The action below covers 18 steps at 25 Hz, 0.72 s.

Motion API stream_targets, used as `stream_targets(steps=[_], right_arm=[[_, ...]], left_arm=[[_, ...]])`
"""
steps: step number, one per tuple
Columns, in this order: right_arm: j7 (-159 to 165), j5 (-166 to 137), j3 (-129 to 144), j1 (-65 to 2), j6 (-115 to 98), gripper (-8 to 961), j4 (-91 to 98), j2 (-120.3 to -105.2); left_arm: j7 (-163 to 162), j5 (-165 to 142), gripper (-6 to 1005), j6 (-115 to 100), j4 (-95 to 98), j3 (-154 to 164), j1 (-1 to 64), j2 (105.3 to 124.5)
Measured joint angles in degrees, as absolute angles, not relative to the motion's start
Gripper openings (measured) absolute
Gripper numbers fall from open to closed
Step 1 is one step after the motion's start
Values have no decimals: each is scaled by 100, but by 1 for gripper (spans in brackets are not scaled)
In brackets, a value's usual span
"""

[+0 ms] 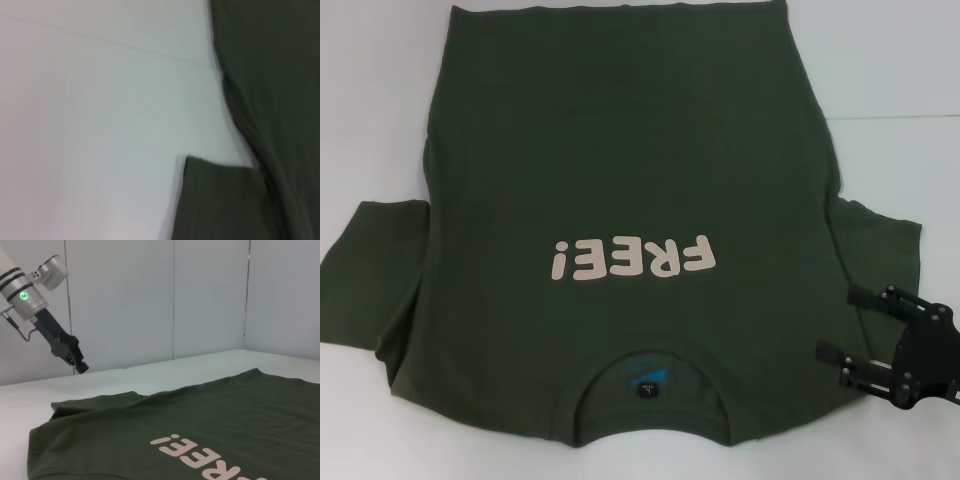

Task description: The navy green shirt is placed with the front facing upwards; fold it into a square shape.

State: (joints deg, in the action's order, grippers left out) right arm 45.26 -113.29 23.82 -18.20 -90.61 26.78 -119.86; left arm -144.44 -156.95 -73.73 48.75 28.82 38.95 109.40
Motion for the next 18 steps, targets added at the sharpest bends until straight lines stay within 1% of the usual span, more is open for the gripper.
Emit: stream_targets(steps=[8, 13, 18], right_arm=[[4526, -11328, 2382, -1819, -9061, 838, 2670, -11998], [4527, -11328, 2382, -1819, -9061, 838, 2671, -11993], [4526, -11329, 2383, -1819, -9061, 837, 2674, -11986]], left_arm=[[-14638, -15714, 32, -7567, 4974, 2865, 3939, 10887], [-14673, -15736, 32, -7727, 4949, 2953, 3883, 10930], [-14691, -15765, 171, -7756, 4825, 3067, 3859, 10972]])
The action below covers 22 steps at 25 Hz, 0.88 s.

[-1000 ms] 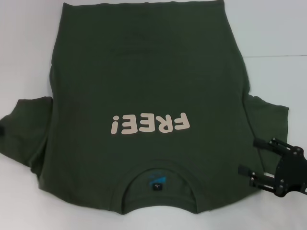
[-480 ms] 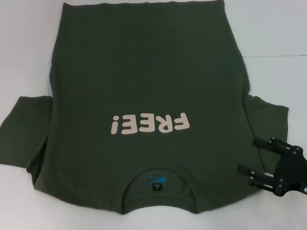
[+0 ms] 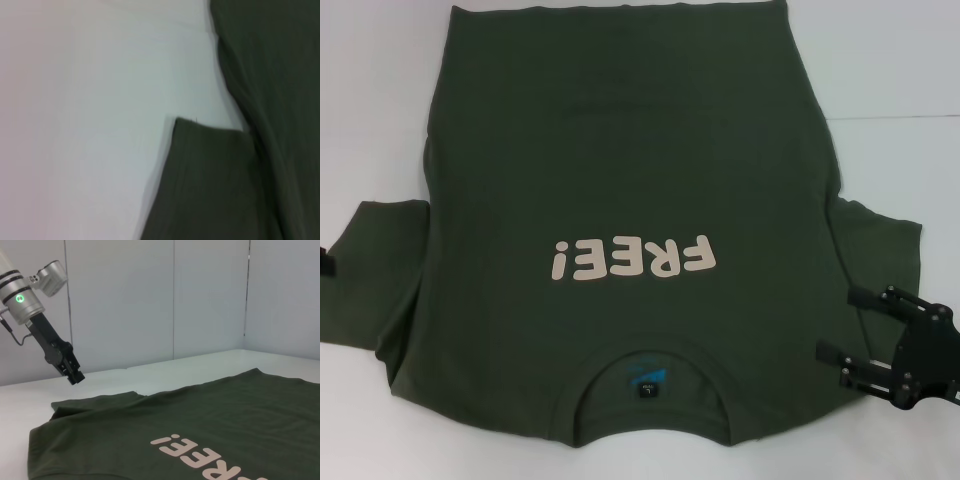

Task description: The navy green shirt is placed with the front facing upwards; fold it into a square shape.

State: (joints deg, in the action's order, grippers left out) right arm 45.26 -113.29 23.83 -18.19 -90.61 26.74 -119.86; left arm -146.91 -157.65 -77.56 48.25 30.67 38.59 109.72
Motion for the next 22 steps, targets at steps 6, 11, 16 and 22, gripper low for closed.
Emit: stream_targets(steps=[6, 11, 16, 22], right_arm=[[4526, -11329, 2398, -1837, -9061, 837, 2674, -11986], [4540, -11344, 2402, -1856, -9059, 837, 2672, -11986], [4581, -11355, 2397, -1855, -9058, 837, 2672, -11992], [4593, -11356, 2423, -1871, -9056, 837, 2672, -11989]], left_arm=[[-14599, -15876, 299, -7645, 4826, 3260, 3837, 11019], [-14552, -16092, 405, -7574, 4850, 3313, 3830, 11036], [-14481, -16282, 649, -7605, 4813, 3321, 3860, 11035], [-14472, -16308, 862, -7623, 4768, 3319, 3843, 11023]])
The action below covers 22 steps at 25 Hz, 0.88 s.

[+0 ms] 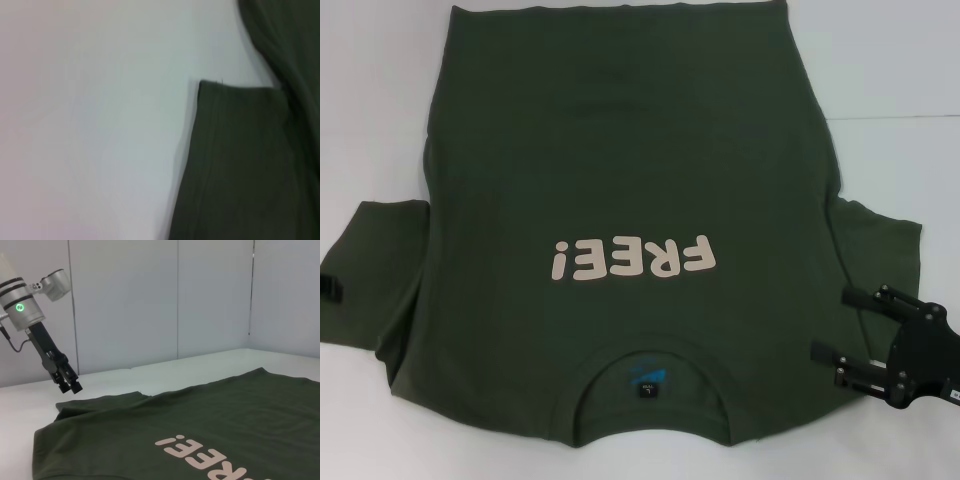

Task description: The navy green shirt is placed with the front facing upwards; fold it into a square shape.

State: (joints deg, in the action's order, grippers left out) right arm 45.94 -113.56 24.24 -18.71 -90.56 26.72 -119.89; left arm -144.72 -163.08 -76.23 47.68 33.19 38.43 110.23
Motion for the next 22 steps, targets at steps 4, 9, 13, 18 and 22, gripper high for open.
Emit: stream_targets(steps=[4, 9, 13, 18, 22], right_arm=[[4595, -11356, 2425, -1873, -9052, 838, 2672, -11993], [4623, -11355, 2426, -1873, -9057, 838, 2672, -11996], [4643, -11355, 2431, -1877, -9058, 838, 2672, -11996], [4674, -11355, 2435, -1889, -9061, 838, 2672, -11988], [4676, -11355, 2435, -1896, -9062, 838, 2672, -11986]], left_arm=[[-14450, -16346, 948, -7566, 4656, 3322, 3842, 11023], [-14432, -16349, 946, -7472, 4643, 3323, 3830, 11039], [-14418, -16353, 946, -7392, 4601, 3323, 3830, 11039], [-14397, -16360, 946, -7334, 4570, 3389, 3830, 11038], [-14395, -16365, 945, -7309, 4570, 3462, 3815, 11038]])
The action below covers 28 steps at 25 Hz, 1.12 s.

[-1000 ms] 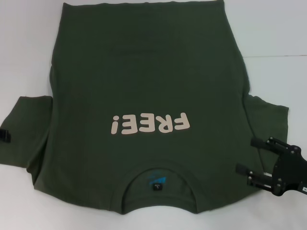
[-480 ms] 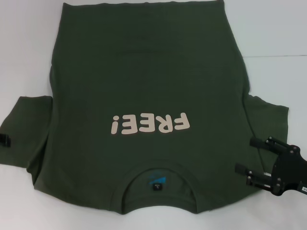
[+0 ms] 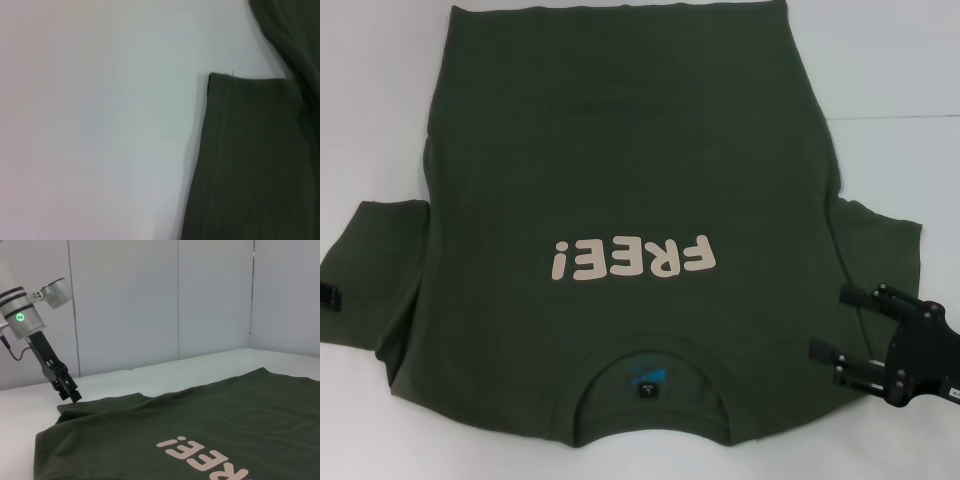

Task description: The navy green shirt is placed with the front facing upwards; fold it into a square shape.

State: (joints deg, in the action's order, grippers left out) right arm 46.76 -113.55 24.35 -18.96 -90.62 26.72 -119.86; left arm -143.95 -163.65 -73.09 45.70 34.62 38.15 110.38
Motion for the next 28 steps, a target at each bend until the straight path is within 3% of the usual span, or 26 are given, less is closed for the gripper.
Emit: stream_targets(steps=[28], right_arm=[[4693, -11364, 2434, -1943, -9061, 837, 2672, -11986]], left_arm=[[-14387, -16365, 946, -7163, 4499, 3621, 3771, 11099]])
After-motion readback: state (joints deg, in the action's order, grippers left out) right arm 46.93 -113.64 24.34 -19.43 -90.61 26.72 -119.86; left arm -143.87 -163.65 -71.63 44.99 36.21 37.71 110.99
